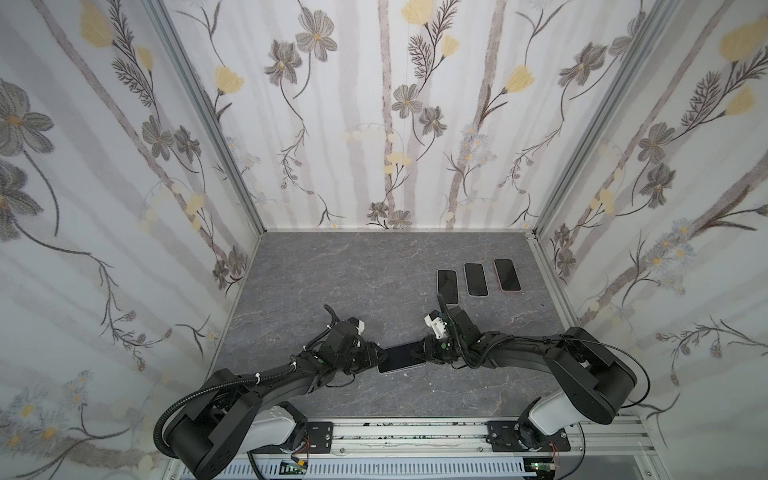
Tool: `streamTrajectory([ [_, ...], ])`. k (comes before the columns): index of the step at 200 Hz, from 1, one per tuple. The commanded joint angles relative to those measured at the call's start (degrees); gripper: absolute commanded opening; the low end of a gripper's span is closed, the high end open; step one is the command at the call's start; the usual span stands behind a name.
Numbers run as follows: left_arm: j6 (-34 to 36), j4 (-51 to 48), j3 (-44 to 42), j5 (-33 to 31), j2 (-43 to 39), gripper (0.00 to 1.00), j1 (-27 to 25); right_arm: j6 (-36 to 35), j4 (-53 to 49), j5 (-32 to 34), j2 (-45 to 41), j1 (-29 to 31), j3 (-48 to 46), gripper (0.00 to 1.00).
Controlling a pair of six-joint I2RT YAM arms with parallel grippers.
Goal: Put the phone into the phone case
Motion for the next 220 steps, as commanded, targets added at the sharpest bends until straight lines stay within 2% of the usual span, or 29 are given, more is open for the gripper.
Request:
streamTrajectory([
  [1,1.7,-1.4,0.7,-1.7,-0.3,0.53,0.0,-1.6,-7.4,4.9,-0.8,0.6,2.1,0.39],
  [25,2.2,-1.8,0.8,-1.7,0.0,0.53,0.0,-2.5,-11.3,6.5,-1.2,1.6,4.9,0.45],
  [57,2.7,-2.4,0.8,-1.9,-0.1,0.52,0.0,-3.2,-17.0,8.8,-1.9,3.2,8.4,0.49],
  [75,3.1,-2.7,0.8,-1.6,-0.1,0.50,0.0,-3.4,-20.3,10.2,-2.5,3.6,9.7,0.50],
  [85,3.6,-3.0,0.9,-1.5,-0.1,0.45,0.0,-3.6,-21.9,10.9,-3.1,3.7,10.2,0.51],
  [125,4.8,-4.5,1.0,-0.7,0.1,0.45,0.0,-4.3,-25.7,12.6,-5.8,3.6,10.5,0.51],
  [142,5.4,-4.9,1.4,0.2,0.5,0.44,0.0,-4.7,-25.9,12.3,-6.2,3.6,10.1,0.47],
  [162,6.2,-6.0,1.9,0.4,1.1,0.37,0.0,-5.1,-25.6,11.5,-5.5,3.6,9.6,0.40],
  [184,6.7,-6.6,2.4,0.5,1.6,0.33,0.0,-5.3,-25.0,10.2,-4.0,3.6,9.5,0.26],
  [220,6.9,-6.8,2.8,1.5,1.8,0.30,-0.1,-5.8,-24.8,9.7,-2.1,3.7,9.3,0.20],
])
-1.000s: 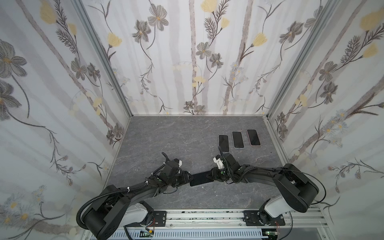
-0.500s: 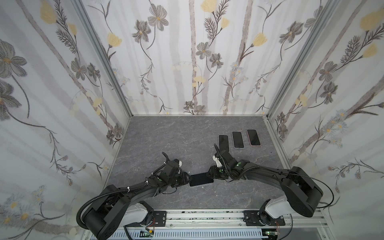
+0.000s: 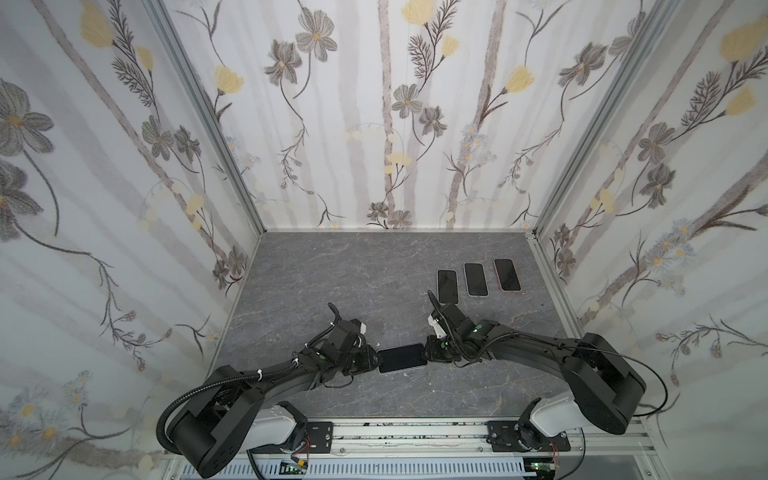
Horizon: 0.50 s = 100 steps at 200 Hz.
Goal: Put the phone into the phone case
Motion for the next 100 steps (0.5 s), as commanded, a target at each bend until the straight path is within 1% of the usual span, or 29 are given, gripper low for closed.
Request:
streamTrajectory([
  [1,0.9,-0.5,0.7,0.9,0.1,0.30,-0.1,-0.6,0.0,-1.1,1.0,0.0,-0.2,0.19],
  [17,0.7,-0.6,0.7,1.2,1.5,0.30,-0.1,-0.8,0.1,-1.7,1.6,0.1,-0.3,0.16],
  [23,0.8,-0.6,0.8,1.3,1.6,0.30,-0.1,-1.0,0.3,-2.2,1.9,0.2,-0.3,0.11],
  [31,0.8,-0.6,0.7,1.4,1.7,0.30,-0.2,-1.0,0.3,-2.7,2.3,0.2,-0.4,0.09],
  [58,0.9,-0.6,1.1,1.8,2.9,0.30,-0.5,-1.2,0.1,-3.2,3.4,1.0,-0.2,0.08],
  [100,0.7,-0.5,1.8,1.9,4.7,0.30,-1.4,-2.0,-1.1,-1.8,5.6,2.0,-0.6,0.08],
])
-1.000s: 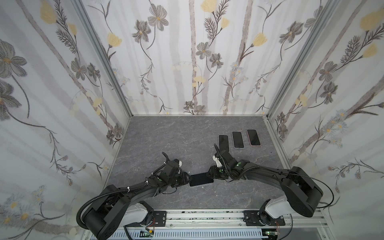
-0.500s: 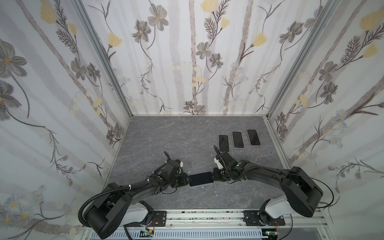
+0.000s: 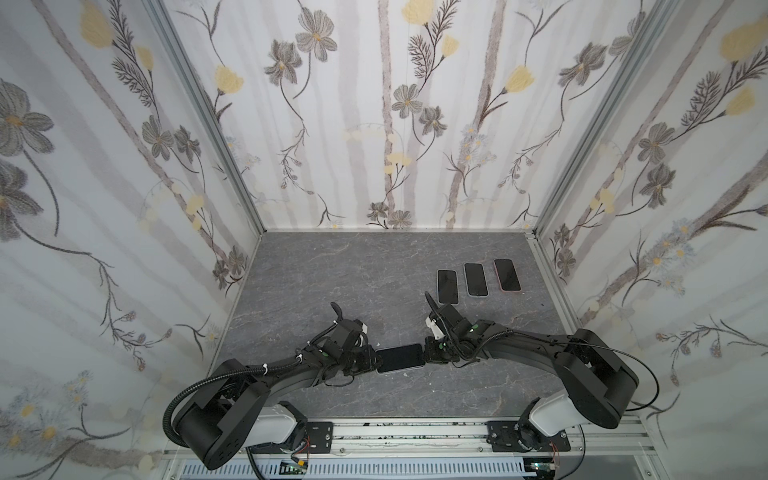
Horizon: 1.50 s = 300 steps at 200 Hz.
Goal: Put the phone into the phone case
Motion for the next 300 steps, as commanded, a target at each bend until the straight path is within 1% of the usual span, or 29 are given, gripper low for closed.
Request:
streamTrajectory([
  [1,0.7,0.7,0.3,1.1,1.2,0.30,-0.9,-1.1,-1.8,-1.1,2.2,1.2,-0.8,0.08],
  [11,0.7,0.4,0.3,0.3,1.1,0.30,-1.0,-1.5,-2.6,-0.7,4.4,1.3,-0.3,0.07],
  [26,0.8,-1.7,0.7,-2.2,0.5,0.30,-1.0,-2.3,-4.6,0.3,4.6,1.4,0.7,0.08],
  [34,1.3,-2.7,0.9,-3.5,0.0,0.30,-0.9,-2.5,-5.2,1.0,4.0,1.4,2.9,0.09],
  [57,2.0,-4.8,0.8,-6.7,-1.8,0.30,-0.9,-2.6,-6.7,2.6,3.0,1.2,4.3,0.13],
  [61,2.1,-5.1,0.8,-7.2,-2.1,0.30,-0.9,-2.6,-7.0,2.8,1.2,1.2,4.5,0.14],
  [82,2.3,-5.6,0.3,-8.3,-2.9,0.29,-0.9,-2.6,-8.6,3.5,-0.3,1.2,5.1,0.18],
  [117,2.3,-4.8,-0.1,-8.1,-4.3,0.29,-0.8,-2.4,-9.3,2.6,-1.3,1.3,4.7,0.19],
  [165,2.4,-3.1,0.0,-6.0,-3.3,0.29,-0.8,-2.1,-8.1,1.6,-1.2,1.4,3.5,0.14],
  [202,2.4,-2.7,-0.1,-5.6,-3.4,0.29,-0.8,-2.0,-7.2,1.1,0.1,1.4,3.0,0.11],
  [270,2.3,-2.4,-0.4,-5.2,-3.3,0.29,-0.9,-2.6,-8.5,2.1,2.2,1.6,2.6,0.10],
  [276,2.2,-2.3,-0.4,-5.1,-3.3,0.29,-0.8,-2.7,-8.6,2.2,4.1,1.5,2.5,0.10],
  [300,2.2,-2.3,-0.4,-5.0,-3.4,0.29,-0.8,-3.0,-9.2,2.9,5.0,1.6,2.5,0.10],
])
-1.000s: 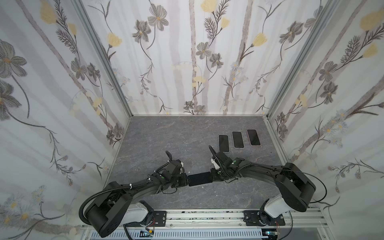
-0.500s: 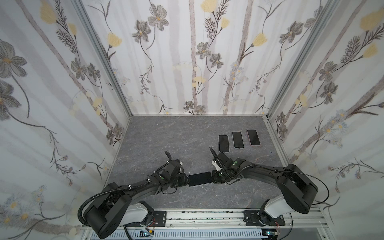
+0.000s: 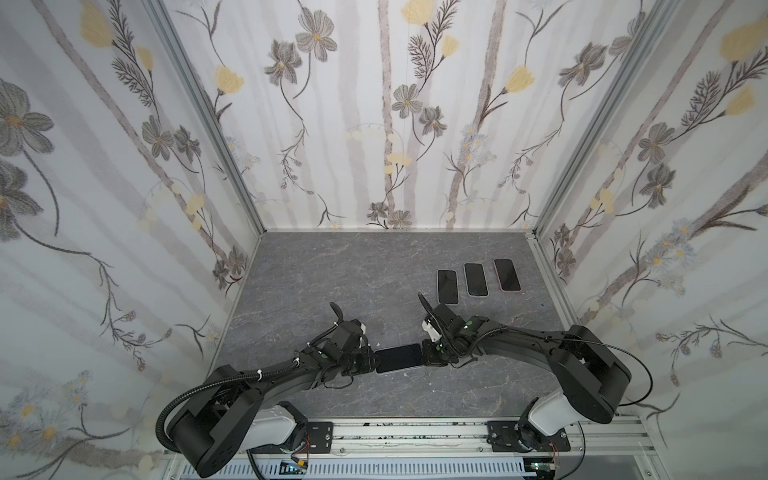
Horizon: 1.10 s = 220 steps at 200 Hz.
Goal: Put the phone into the phone case
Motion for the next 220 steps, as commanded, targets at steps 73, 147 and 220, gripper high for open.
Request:
streamTrajectory([
  [73,0.4,0.6,0.0,0.2,0.1,0.28,0.0,-1.6,-6.3,6.5,3.8,2.1,1.0,0.10],
  [147,1.4,-0.5,1.1,-1.8,-1.4,0.28,0.0,-2.6,-8.2,9.7,-1.7,2.7,6.7,0.17],
  [220,6.0,-0.2,2.8,-11.7,-13.6,0.30,0.2,-6.8,-7.5,15.6,-7.6,2.9,12.0,0.28],
])
